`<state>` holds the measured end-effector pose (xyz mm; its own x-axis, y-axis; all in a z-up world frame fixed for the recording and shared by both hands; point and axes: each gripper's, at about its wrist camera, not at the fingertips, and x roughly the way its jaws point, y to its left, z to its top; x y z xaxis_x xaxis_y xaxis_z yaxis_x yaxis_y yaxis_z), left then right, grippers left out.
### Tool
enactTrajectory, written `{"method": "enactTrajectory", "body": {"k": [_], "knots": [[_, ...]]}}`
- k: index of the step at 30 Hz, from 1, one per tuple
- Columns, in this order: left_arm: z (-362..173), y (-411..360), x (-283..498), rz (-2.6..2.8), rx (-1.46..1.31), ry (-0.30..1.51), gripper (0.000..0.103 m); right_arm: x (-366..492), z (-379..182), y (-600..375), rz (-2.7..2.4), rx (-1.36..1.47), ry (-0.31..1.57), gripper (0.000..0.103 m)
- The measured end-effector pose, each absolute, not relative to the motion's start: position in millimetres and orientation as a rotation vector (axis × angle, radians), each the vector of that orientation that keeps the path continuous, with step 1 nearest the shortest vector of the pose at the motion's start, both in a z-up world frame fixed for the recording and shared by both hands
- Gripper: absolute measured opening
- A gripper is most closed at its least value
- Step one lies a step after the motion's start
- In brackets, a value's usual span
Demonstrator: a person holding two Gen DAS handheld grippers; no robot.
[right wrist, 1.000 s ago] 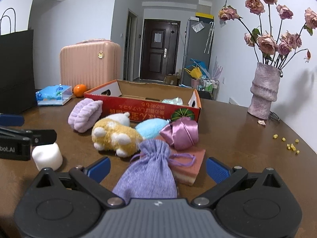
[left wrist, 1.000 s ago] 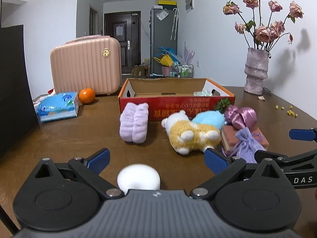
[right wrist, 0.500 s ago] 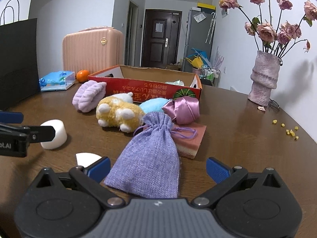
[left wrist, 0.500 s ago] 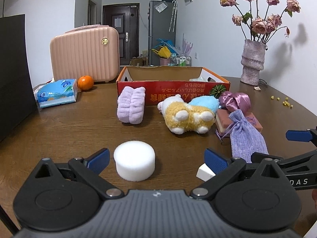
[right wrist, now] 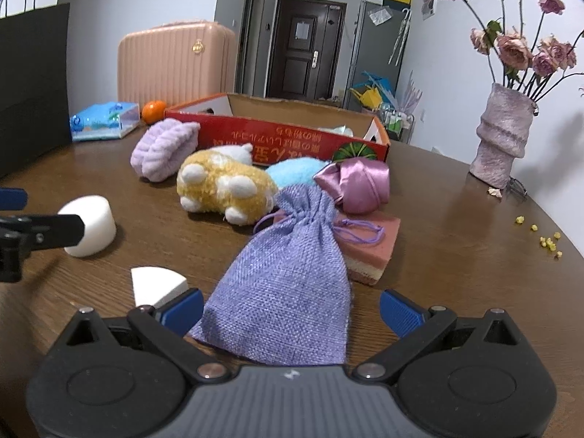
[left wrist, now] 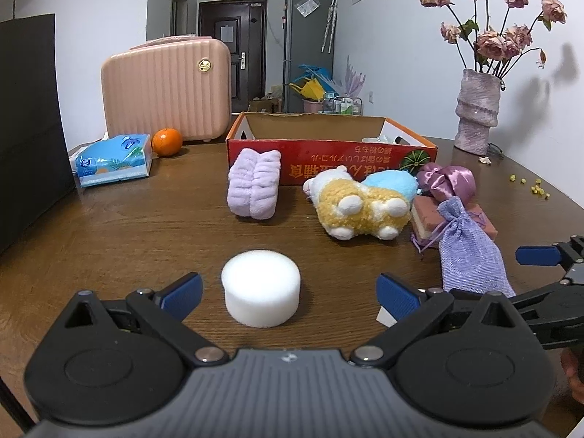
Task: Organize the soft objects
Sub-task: 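Grasp the purple drawstring sachet with the right tool while the left tool approaches the white round sponge, then close the left tool on the white round sponge while the right tool lifts the sachet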
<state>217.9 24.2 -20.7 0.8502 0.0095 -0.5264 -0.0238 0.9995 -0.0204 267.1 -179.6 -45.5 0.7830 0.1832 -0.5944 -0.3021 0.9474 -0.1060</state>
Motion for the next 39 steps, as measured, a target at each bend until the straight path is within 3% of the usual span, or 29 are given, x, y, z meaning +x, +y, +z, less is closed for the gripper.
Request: {"method": "enactTrajectory", "body": {"k": [12, 16, 18, 20, 25, 39], "knots": [[-27.1, 29.0, 224.9, 0.046, -0.033, 0.579, 0.103, 289.6, -57.6, -170.8, 0.265, -0.191, 0.655, 0.095], [-28.4, 29.8, 226.1, 0.05, -0.035, 0.583, 0.103, 291.2, -60.2, -169.7, 0.273, -0.191, 0.666, 0.086], [-28.3, 30.0, 226.6, 0.052, -0.034, 0.584, 0.103, 290.4, -60.3, -169.6, 0.28, -0.191, 0.661, 0.079], [-28.4, 30.1, 226.7, 0.052, -0.034, 0.584, 0.103, 288.8, -60.1, -169.6, 0.284, -0.189, 0.654, 0.062], [-28.9, 31.8, 227.6, 0.059, -0.033, 0.586, 0.103, 284.1, -59.5, -172.2, 0.288, -0.176, 0.629, 0.049], [-29.7, 39.1, 236.6, 0.09, -0.019, 0.602, 0.103, 263.6, -41.1, -193.4, 0.26, -0.066, 0.427, 0.046]]}}
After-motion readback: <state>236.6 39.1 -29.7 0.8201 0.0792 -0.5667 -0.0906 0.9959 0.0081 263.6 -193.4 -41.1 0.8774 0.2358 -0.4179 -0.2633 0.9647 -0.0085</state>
